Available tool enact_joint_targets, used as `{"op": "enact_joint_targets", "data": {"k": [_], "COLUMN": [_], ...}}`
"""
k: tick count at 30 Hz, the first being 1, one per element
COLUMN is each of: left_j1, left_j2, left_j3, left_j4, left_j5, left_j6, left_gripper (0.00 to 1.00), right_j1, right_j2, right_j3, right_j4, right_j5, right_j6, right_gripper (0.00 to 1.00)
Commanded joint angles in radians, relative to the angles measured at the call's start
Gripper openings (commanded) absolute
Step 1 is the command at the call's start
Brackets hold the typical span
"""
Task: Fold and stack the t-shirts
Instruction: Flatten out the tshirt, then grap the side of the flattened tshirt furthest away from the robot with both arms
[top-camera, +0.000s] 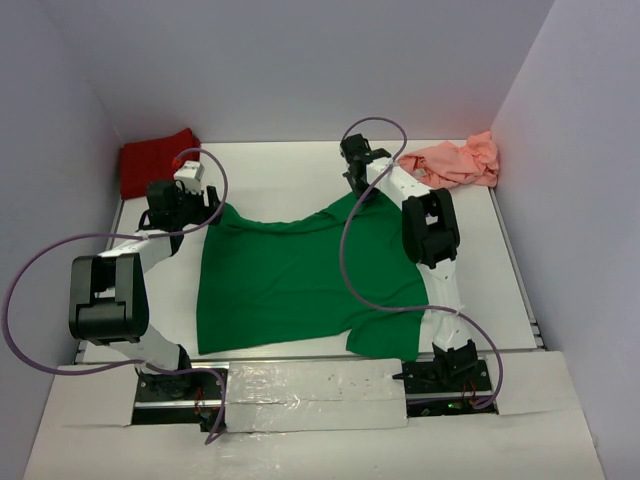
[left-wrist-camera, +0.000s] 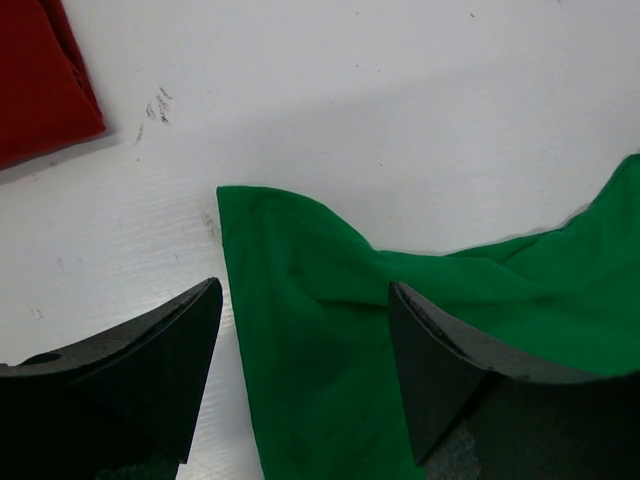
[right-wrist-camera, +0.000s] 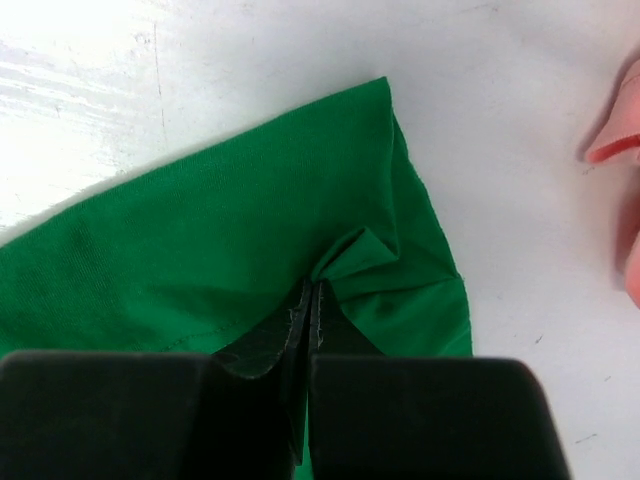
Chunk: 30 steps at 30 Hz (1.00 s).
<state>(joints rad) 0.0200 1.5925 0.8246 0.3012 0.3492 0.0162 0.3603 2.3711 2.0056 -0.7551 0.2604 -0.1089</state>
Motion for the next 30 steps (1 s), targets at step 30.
{"op": "enact_joint_targets", "data": {"k": [30], "left_j1": [0.024], "left_j2": [0.486], "left_j3": [0.671], "left_j4": [-0.445], "left_j5": [-0.073], "left_j6": [-0.084], "left_gripper": [0.75], "right_j1": [0.005], "right_j2": [-0.144], "right_j3": [-0.091], "right_j4": [0.045], "right_j5": [-0.041], "right_j6": [-0.009], "right_gripper": [0.00]}}
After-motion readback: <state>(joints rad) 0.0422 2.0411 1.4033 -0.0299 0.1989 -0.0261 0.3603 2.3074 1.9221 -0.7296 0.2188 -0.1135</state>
